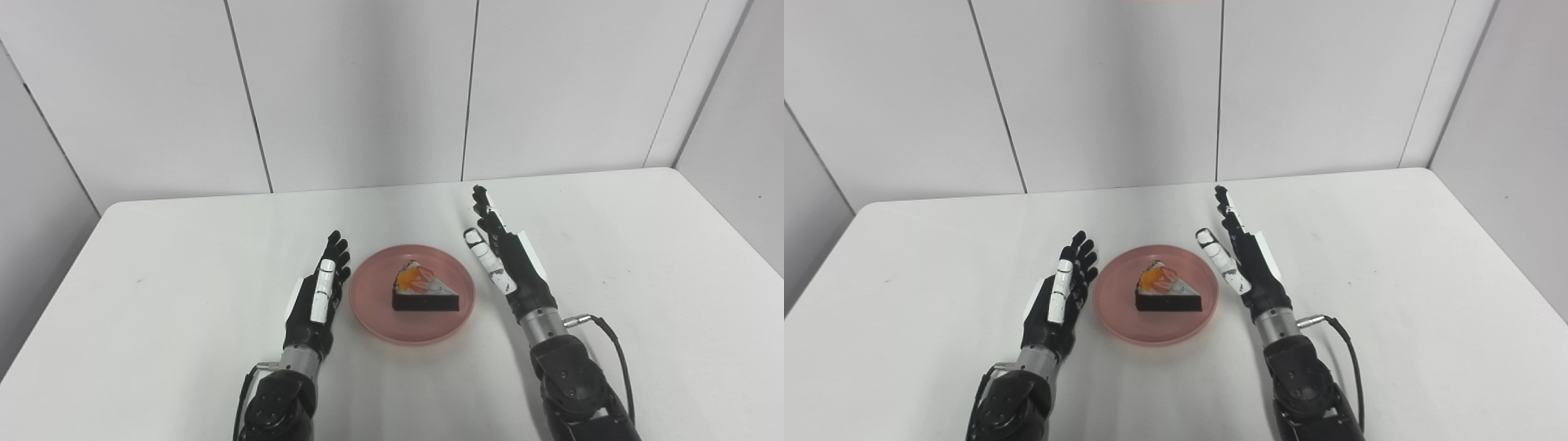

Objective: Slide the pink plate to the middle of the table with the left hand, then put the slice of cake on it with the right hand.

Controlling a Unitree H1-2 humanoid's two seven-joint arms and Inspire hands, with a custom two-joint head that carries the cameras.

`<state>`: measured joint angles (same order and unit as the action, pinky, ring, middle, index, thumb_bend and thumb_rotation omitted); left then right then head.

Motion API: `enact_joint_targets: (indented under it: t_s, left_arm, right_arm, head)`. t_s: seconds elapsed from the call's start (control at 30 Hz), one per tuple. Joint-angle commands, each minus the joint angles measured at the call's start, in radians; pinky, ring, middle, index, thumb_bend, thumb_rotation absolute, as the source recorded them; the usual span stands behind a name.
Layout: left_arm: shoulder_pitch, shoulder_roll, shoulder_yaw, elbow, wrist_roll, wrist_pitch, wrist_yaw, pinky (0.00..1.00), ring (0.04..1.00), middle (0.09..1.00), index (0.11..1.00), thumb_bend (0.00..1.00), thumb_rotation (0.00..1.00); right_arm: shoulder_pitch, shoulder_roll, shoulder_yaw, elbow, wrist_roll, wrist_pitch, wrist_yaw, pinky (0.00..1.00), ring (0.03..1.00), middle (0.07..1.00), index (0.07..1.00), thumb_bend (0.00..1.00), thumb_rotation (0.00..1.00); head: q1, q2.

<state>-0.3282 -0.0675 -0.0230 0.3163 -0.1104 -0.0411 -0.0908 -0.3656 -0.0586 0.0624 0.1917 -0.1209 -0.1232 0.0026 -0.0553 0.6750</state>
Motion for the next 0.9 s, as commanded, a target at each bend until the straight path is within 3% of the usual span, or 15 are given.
enact_joint_targets:
  t_s: [0.0, 0.53, 0.87]
  left_arm:
    - [0.000, 0.011, 0.002, -0.013, 0.002, 0.018, -0.003, 1.00, 1.000, 1.000, 1.000, 0.61, 1.00]
    - [-0.008, 0.023, 0.013, -0.009, -0.001, 0.028, 0.000, 1.00, 1.000, 1.000, 1.000, 0.67, 1.00]
    - [-0.010, 0.017, 0.012, -0.006, 0.004, 0.028, 0.005, 1.00, 1.000, 1.000, 1.000, 0.66, 1.00]
  right_arm:
    - [-0.034, 0.022, -0.007, -0.017, 0.024, -0.018, -0.002, 1.00, 1.000, 1.000, 1.000, 0.60, 0.97]
    - [0.005, 0.092, -0.055, -0.040, 0.207, 0.097, 0.028, 1.00, 1.000, 1.000, 1.000, 0.54, 0.93]
    - [0.039, 0.090, -0.085, -0.080, 0.217, 0.104, 0.005, 1.00, 1.000, 1.000, 1.000, 0.50, 0.95]
  head:
    - [0.006, 0.001]
    - [0.045, 0.007]
    - [0.052, 0.007]
